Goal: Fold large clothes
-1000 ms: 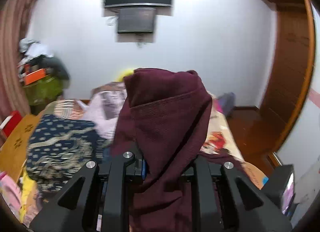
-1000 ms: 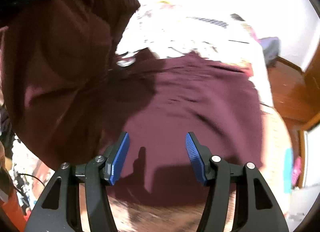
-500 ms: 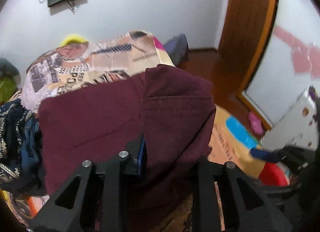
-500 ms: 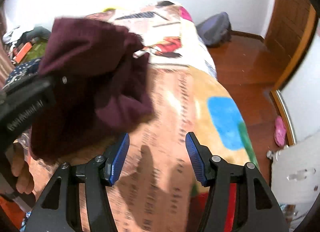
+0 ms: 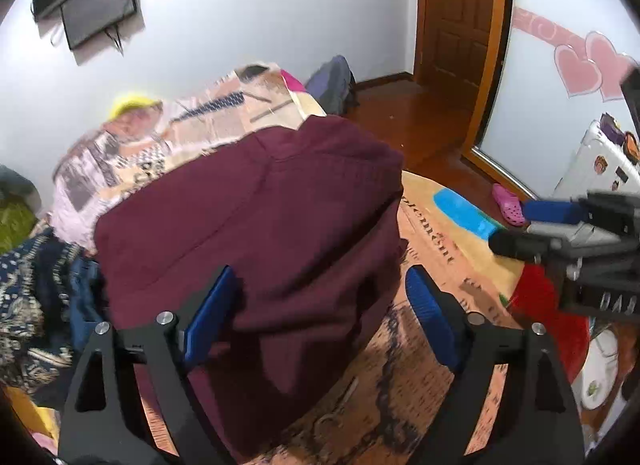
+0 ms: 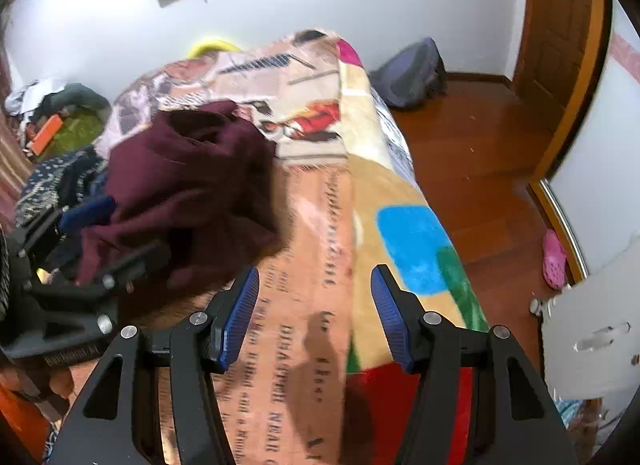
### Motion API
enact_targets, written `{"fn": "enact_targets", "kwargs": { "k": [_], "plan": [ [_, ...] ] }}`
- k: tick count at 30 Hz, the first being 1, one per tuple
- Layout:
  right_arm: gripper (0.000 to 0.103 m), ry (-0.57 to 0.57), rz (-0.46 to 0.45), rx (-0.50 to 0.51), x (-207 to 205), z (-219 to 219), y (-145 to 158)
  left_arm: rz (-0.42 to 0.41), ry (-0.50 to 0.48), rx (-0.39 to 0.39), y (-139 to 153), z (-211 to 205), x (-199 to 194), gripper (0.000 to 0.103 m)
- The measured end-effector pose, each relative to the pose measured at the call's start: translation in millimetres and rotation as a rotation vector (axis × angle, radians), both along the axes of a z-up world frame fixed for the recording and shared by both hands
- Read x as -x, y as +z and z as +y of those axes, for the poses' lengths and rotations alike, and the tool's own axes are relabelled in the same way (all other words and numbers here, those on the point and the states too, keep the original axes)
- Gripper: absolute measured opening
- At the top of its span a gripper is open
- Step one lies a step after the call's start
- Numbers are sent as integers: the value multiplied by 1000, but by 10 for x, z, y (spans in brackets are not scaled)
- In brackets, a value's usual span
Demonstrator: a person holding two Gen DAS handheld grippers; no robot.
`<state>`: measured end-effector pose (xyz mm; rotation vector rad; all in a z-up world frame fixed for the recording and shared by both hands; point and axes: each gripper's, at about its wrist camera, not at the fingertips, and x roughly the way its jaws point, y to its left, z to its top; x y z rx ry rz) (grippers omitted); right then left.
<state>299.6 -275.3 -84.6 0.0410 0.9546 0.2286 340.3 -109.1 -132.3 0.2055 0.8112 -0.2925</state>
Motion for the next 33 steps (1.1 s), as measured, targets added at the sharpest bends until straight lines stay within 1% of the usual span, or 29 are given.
{"fn": "enact_targets", "kwargs": {
  "k": [3, 4, 6, 8, 10, 11, 12, 14, 16, 18, 20, 21, 22, 24, 26, 28, 31, 33],
  "plan": [
    [54, 34, -36, -8, 56, 150, 129, -52, 25, -14, 111, 200, 136, 89],
    [54, 53, -53, -11, 58, 220, 186, -73, 43, -19, 152, 300, 181, 91],
    [54, 88, -83, -20, 55, 340, 286, -103, 82, -21, 206, 509, 215, 98],
    [54, 118, -106, -27, 35, 459, 356, -116, 124, -23, 226, 729, 223, 99],
    [55, 148, -127, -36, -20, 595, 418, -107, 180, -33, 187, 966, 197, 99],
    [58, 158, -135, -41, -43, 645, 429, -93, 201, -34, 154, 1053, 175, 99],
    [66, 171, -143, -49, -85, 710, 434, -66, 228, -29, 88, 1167, 136, 99],
    [70, 174, -149, -57, -129, 788, 400, -8, 259, -4, -69, 1330, 97, 99],
    [70, 175, -133, -54, -200, 847, 324, 50, 276, 2, -290, 1439, 83, 99],
    [70, 175, -97, -27, -269, 878, 192, 94, 287, -28, -512, 1478, 78, 99],
    [70, 159, -48, 14, -327, 847, -10, 124, 284, -54, -723, 1478, 96, 99],
    [70, 153, -30, 26, -341, 828, -62, 136, 277, -58, -818, 1481, 127, 100],
    [70, 142, -2, 44, -362, 780, -182, 142, 270, -55, -895, 1487, 171, 100],
    [70, 123, 42, 65, -387, 693, -325, 150, 262, -51, -993, 1516, 253, 100],
    [70, 109, 95, 58, -395, 579, -446, 160, 256, -41, -1027, 1549, 305, 100],
    [70, 101, 108, 52, -357, 495, -445, 168, 255, -32, -999, 1585, 332, 100],
    [70, 125, 75, 73, -254, 455, -290, 151, 265, -34, -883, 1644, 377, 100],
    [70, 142, 42, 53, -200, 445, -144, 120, 279, -43, -780, 1675, 397, 100]
  ]
}}
